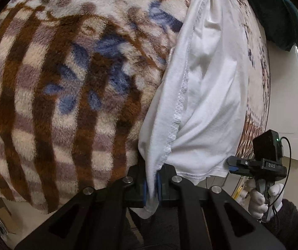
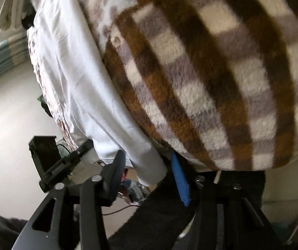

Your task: Fold small clothes

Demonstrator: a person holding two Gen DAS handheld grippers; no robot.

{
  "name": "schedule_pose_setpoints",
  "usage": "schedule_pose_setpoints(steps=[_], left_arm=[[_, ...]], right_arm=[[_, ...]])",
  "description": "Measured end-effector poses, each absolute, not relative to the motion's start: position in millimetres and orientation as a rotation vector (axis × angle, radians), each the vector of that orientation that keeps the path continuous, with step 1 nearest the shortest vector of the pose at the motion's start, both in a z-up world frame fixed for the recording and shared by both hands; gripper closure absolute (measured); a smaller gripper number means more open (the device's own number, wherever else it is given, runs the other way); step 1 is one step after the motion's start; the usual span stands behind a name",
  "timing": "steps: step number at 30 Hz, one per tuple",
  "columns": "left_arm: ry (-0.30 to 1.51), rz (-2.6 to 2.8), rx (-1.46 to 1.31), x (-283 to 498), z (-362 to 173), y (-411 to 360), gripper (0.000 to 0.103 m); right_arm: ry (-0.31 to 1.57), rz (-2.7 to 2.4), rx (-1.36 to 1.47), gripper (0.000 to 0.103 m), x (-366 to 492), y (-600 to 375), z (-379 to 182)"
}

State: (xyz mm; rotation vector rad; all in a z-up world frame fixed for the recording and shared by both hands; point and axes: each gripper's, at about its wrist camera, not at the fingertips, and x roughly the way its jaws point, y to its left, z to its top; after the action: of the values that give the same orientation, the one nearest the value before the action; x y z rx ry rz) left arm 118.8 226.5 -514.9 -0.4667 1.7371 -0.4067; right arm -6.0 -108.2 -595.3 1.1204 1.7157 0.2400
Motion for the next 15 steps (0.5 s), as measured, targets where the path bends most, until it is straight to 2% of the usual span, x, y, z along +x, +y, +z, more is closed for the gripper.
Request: schedule_pose_setpoints(steps=[5, 7, 8, 9, 10, 11, 15], left_arm=[[1.739, -0.401, -0.45, 120, -513, 226, 0.098], [1.721, -0.401, -0.445, 118, -503, 227, 0.098], [1.699, -0.41, -0.438, 118, -495, 227, 0.098], [1.68, -0.421, -0.428, 119, -489, 226, 0.098], [1.66, -0.431, -0.418, 120, -481, 225, 0.098], [1.644, -0.439, -0.419, 122, -473, 224, 0.098], [1.574, -0.458, -0.457, 137, -442, 227, 0.098]], right_arm=[[1.721, 0.218, 1.063, 0.047, 4, -88, -608], [1.713, 0.197, 1.024, 0.058, 5, -83, -598], [1.713, 0.198, 1.023, 0.082, 3, -81, -594], [1.703, 0.194, 1.032, 0.092, 2, -80, -589], [1.688, 0.184, 1.043, 0.093, 0, -82, -581], [1.673, 0.187, 1.061, 0.098, 0, -82, -575], [1.611, 0.203, 1.117, 0.099, 4, -85, -544]])
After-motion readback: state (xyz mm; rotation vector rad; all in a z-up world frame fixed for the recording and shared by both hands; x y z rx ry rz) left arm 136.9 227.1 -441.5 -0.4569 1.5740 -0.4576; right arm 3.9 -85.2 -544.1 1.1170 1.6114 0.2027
